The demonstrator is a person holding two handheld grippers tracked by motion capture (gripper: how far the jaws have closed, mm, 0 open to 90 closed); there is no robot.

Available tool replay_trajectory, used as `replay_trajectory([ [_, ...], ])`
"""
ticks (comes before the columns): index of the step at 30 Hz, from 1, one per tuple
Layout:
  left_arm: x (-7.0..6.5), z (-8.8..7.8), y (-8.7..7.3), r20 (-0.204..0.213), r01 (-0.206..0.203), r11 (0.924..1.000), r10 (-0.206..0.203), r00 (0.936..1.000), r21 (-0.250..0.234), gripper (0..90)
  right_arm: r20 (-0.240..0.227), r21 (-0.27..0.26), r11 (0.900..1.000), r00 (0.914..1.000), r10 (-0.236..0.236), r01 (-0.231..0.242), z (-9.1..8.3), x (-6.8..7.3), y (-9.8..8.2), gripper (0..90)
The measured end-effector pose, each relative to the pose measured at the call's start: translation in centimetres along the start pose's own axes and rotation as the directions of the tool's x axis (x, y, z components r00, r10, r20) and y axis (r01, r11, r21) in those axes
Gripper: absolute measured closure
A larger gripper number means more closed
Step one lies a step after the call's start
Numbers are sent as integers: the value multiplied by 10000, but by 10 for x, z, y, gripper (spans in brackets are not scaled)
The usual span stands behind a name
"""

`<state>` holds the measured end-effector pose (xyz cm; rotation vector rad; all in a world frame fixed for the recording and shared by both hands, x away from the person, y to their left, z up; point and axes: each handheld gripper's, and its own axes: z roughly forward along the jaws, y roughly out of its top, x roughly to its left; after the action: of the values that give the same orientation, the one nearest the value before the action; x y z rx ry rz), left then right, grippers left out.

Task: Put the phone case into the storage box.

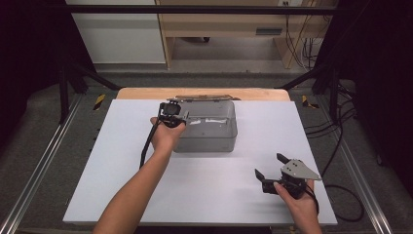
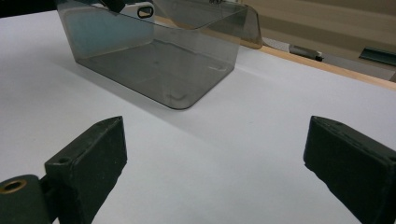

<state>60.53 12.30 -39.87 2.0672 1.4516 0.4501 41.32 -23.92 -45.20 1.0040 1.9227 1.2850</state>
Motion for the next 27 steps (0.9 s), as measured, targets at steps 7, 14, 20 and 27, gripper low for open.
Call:
replay_trajectory([
  [7,6,-1,2,-149,-188,9998,190,9997,103,777,-25,30,10000,10000,-51,51,0,1,0,65],
  [14,9,-1,2,-195,-93,9999,95,9998,104,779,-38,38,10000,10000,-74,74,0,1,0,65],
  [20,9,-1,1,-327,142,9999,-144,9994,-73,786,-50,47,10000,10000,-70,71,0,1,0,65],
  [27,8,-1,-2,-430,338,9989,-352,9985,-334,794,-71,78,9999,9999,-88,89,1,1,0,65],
])
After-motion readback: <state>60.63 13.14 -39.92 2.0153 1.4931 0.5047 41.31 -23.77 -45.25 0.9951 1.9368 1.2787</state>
